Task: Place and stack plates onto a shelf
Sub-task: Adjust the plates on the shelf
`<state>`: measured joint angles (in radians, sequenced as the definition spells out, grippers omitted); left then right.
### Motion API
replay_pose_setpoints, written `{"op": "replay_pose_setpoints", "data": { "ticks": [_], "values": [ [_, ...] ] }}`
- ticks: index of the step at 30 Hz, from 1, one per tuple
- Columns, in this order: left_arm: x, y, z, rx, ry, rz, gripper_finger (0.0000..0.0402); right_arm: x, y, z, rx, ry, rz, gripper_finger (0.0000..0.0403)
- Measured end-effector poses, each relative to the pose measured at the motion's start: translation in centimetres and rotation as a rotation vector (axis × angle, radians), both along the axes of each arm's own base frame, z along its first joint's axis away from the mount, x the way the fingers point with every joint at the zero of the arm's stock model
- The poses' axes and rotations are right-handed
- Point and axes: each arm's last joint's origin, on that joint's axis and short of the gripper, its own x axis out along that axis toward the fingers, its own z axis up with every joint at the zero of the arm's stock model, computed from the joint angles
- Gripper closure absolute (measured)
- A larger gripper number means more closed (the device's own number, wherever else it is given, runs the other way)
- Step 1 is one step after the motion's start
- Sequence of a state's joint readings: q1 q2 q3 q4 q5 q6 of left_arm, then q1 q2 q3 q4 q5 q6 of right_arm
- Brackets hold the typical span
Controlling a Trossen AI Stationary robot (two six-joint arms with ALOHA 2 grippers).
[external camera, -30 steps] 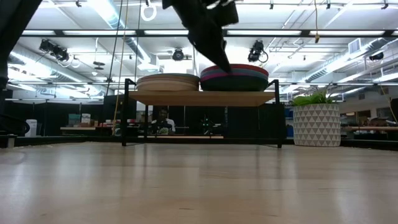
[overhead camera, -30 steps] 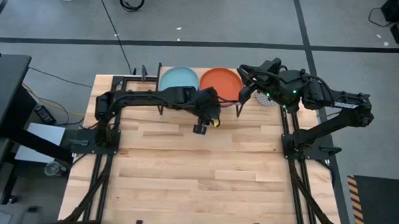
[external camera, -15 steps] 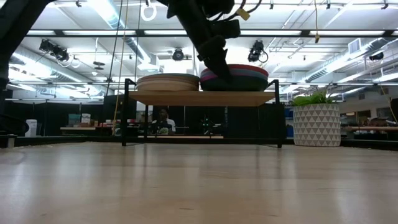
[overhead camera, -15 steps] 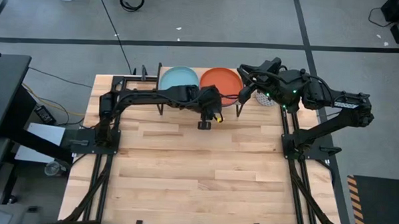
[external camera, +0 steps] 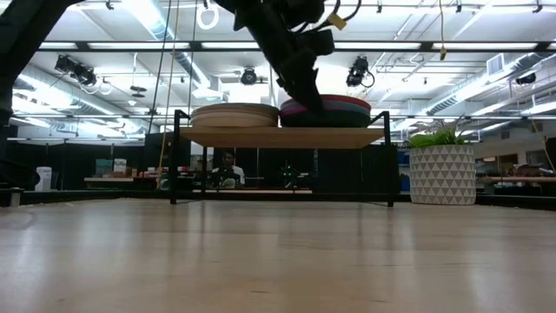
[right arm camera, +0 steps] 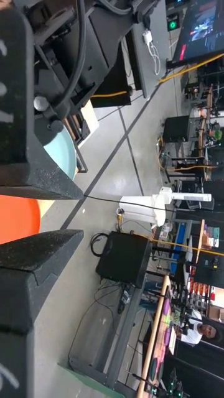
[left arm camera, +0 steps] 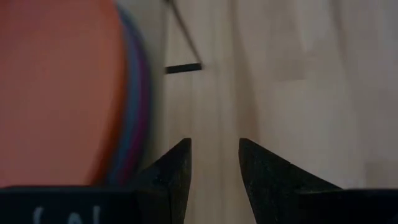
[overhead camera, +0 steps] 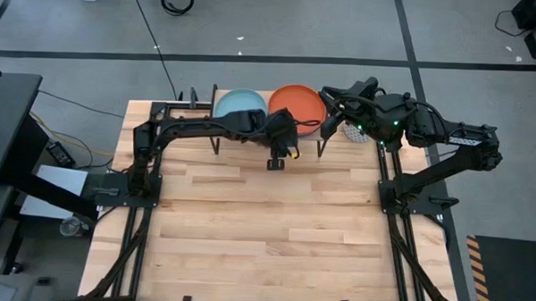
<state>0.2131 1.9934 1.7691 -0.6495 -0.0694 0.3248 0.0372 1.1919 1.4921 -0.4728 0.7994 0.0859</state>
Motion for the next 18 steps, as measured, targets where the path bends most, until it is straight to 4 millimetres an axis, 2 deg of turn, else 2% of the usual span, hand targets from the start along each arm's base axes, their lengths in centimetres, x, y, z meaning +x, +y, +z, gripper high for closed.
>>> {"op": "replay_pose_setpoints", "data": {
  "ticks": [3,5,9,11,14,18],
  "values": [
    [-0.2,-0.9,0.5,-0.030,-0.002,-0.037,0.0260,0.0,0.0,0.0,-0.002,0.002,0.000,0.0309],
    [-1.0,-1.5,1.7,-0.040,-0.009,-0.041,0.0260,0.0,0.0,0.0,-0.002,0.004,0.000,0.0309],
    [-4.2,-2.2,5.3,-0.158,-0.001,-0.033,0.0260,-0.1,0.0,0.0,-0.003,0.008,0.000,0.0309],
    [-5.9,-2.5,6.0,-0.203,0.060,0.004,0.0260,-0.1,0.0,-0.1,-0.007,0.015,0.000,0.0309],
    [-7.6,-3.6,5.5,-0.212,0.135,0.055,0.0260,-0.1,0.0,-0.1,-0.008,0.016,0.001,0.0309],
    [-10.2,-5.5,3.4,-0.176,0.191,0.106,0.0260,-0.1,0.0,-0.1,-0.015,0.028,0.002,0.0309]
  ]
}}
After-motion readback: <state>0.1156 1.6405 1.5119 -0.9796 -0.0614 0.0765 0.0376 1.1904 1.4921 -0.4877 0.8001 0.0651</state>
